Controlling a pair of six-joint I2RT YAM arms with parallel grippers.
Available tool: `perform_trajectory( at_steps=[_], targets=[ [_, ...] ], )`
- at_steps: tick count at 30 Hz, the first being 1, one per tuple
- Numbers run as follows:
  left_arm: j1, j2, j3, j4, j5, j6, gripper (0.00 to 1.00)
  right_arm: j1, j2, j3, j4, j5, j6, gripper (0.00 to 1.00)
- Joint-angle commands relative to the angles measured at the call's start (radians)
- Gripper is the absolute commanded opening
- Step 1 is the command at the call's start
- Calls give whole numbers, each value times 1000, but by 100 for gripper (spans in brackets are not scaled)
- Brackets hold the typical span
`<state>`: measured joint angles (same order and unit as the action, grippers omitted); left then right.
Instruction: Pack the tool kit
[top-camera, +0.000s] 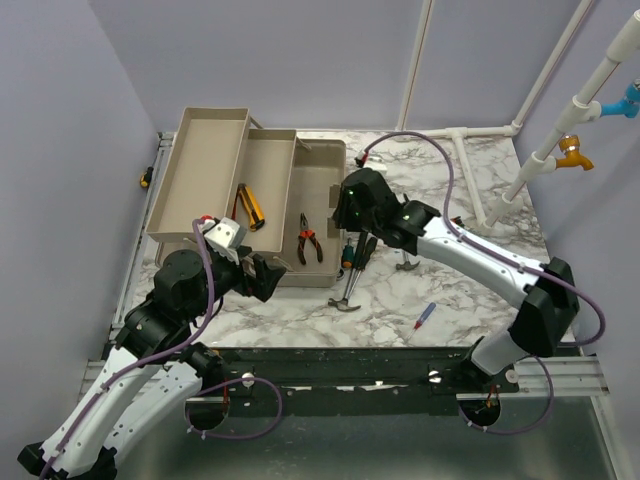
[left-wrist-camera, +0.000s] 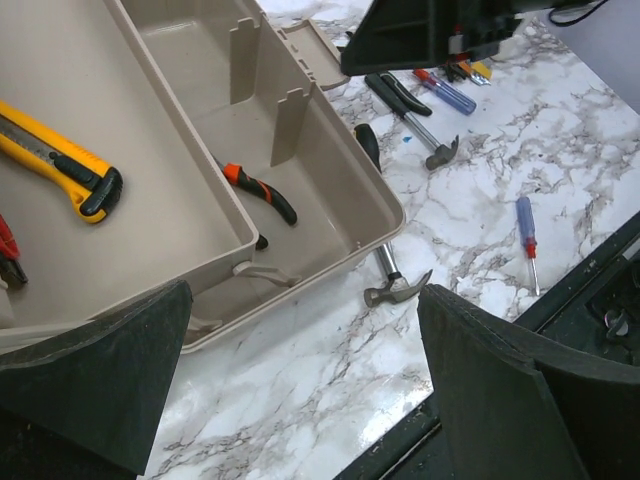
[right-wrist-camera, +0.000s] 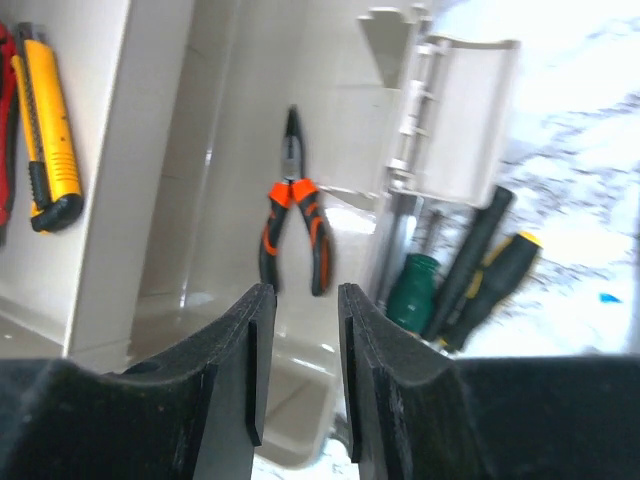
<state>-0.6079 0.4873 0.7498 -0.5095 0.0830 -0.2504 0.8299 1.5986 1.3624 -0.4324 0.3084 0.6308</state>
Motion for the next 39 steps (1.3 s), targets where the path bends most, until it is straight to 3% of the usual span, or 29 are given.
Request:
perform_trajectory(
  at_steps=[1, 12, 19, 39],
  targets=[
    [8, -7, 16, 1, 64, 23, 98, -25, -119, -110, -89, 156, 7, 36],
    [21, -9, 19, 2, 101, 40, 99, -270, -315, -405, -97, 57, -17, 35],
    [51, -13, 17, 5, 133, 36, 98, -296, -187, -440, -81, 5, -39, 35],
    [64, -10, 16, 8, 156, 37, 98, -376, 124, -316, -33, 7, -95, 42]
  ],
)
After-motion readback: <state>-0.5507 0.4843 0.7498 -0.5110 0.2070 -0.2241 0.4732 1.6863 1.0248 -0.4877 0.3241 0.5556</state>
